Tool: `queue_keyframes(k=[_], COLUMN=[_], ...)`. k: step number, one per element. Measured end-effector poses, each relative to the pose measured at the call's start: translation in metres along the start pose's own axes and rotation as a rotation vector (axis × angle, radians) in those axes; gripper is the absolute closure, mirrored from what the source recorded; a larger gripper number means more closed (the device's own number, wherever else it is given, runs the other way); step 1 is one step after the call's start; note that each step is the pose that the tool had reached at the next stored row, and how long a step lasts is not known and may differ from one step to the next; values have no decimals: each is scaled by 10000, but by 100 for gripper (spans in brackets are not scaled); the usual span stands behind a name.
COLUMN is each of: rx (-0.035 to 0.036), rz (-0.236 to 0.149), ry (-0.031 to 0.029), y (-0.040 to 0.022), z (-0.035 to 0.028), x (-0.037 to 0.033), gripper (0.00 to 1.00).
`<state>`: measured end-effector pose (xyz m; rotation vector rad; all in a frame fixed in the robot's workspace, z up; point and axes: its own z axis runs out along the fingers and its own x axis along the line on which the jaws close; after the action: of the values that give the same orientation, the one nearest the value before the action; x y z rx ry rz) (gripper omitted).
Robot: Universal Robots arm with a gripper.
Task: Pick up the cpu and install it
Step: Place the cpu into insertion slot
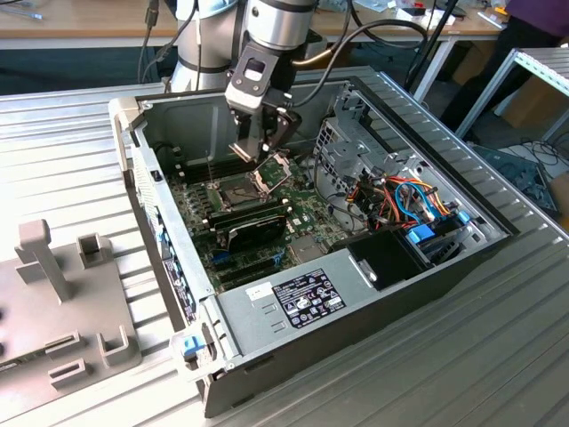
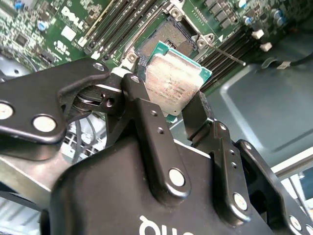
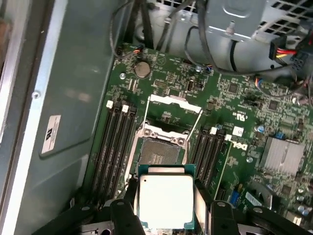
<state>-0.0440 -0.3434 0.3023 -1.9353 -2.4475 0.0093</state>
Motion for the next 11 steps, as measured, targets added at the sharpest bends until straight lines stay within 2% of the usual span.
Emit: queue_keyframes(k=[3,11], rx=[-10,-29], rz=[712,2147], ry=[13,39], y=[0,1], z=[16,49], x=[0,-1], gripper=[45,45])
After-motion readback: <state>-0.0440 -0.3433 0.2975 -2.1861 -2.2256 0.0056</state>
